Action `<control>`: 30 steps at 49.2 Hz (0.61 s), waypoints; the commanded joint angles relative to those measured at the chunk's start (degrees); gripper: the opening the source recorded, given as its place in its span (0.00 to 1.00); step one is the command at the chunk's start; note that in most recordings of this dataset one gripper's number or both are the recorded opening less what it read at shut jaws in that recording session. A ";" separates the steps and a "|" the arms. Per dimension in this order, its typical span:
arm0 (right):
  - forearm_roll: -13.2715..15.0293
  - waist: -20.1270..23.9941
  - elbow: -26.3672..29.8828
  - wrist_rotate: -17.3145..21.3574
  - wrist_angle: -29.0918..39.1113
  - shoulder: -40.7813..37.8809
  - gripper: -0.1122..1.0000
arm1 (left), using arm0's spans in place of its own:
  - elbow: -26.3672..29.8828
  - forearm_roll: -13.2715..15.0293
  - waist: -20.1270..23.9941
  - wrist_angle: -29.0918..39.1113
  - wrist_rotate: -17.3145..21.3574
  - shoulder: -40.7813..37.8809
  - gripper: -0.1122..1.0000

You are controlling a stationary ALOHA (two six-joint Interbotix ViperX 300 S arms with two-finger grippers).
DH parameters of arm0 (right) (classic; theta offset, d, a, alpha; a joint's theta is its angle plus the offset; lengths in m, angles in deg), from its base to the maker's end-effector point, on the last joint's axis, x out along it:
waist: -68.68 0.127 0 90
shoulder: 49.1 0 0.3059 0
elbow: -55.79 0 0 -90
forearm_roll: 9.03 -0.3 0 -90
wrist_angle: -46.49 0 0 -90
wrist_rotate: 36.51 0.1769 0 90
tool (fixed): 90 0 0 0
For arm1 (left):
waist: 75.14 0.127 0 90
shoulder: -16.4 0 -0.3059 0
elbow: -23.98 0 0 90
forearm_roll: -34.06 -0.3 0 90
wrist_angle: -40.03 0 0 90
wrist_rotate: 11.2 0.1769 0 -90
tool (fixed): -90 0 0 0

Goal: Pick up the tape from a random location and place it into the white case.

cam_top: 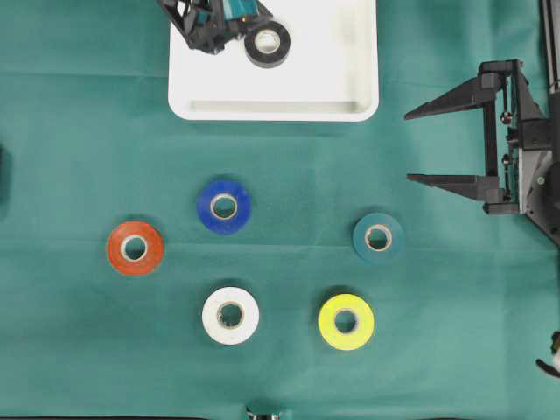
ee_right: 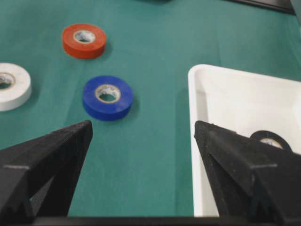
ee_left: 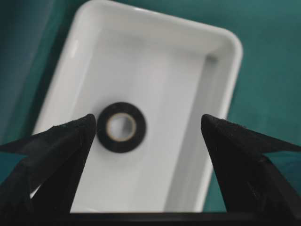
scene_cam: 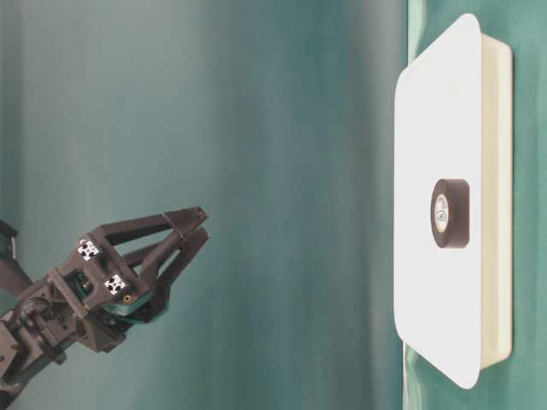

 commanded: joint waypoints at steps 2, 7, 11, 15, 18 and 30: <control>0.00 -0.09 0.88 -0.09 -0.26 -0.18 0.90 | 0.35 0.09 -2.55 -0.18 0.00 1.85 0.99; 0.00 -0.09 0.88 -0.09 -0.26 -0.18 0.90 | 0.18 0.09 -5.36 -0.18 -0.09 1.93 0.99; 0.00 -0.09 0.97 -0.09 -0.35 -0.18 0.90 | 0.09 0.09 -7.91 -0.18 -0.09 1.85 0.99; 0.09 -0.09 0.88 -0.09 -0.44 -0.18 0.90 | -0.09 0.09 -11.16 -0.18 -0.18 1.85 0.98; 0.09 -0.09 0.97 -0.09 -0.53 -0.18 0.90 | -0.09 0.09 -12.92 -0.44 -0.18 1.76 0.98; 0.00 -0.09 0.97 -0.09 -0.53 -0.18 0.90 | -0.53 0.09 -15.91 -0.62 -0.09 1.93 0.98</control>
